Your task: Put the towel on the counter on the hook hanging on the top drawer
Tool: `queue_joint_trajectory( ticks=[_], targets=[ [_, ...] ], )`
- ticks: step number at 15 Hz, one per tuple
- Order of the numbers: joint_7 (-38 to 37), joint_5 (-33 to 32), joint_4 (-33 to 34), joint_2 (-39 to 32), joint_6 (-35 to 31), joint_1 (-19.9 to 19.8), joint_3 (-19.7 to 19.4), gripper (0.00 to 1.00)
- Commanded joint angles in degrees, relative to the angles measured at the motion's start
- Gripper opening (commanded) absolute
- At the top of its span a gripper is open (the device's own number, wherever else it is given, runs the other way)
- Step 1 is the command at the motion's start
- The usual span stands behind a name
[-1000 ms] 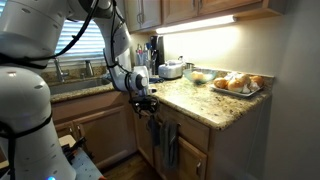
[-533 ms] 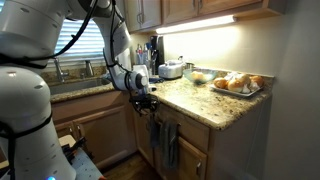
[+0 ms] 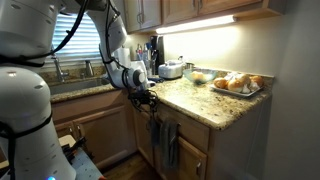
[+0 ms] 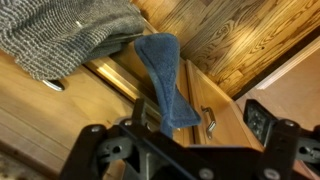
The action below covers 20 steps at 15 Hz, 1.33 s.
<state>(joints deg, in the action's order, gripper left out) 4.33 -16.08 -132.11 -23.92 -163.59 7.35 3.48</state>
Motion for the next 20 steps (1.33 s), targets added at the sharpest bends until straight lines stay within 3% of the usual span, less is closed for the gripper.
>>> queue_joint_trajectory(
  ticks=[1,3,4,20],
  targets=[
    [0.62,-0.1,-6.02,6.4,-2.62,0.41,-0.56,1.0],
    [-1.36,-1.57,-6.91,8.15,-2.04,1.89,-2.18,1.0],
    [0.44,0.26,-2.85,3.81,-0.97,0.66,-0.56,1.0],
    [0.42,0.34,-2.59,3.52,-0.93,0.74,-0.55,1.0]
  ],
)
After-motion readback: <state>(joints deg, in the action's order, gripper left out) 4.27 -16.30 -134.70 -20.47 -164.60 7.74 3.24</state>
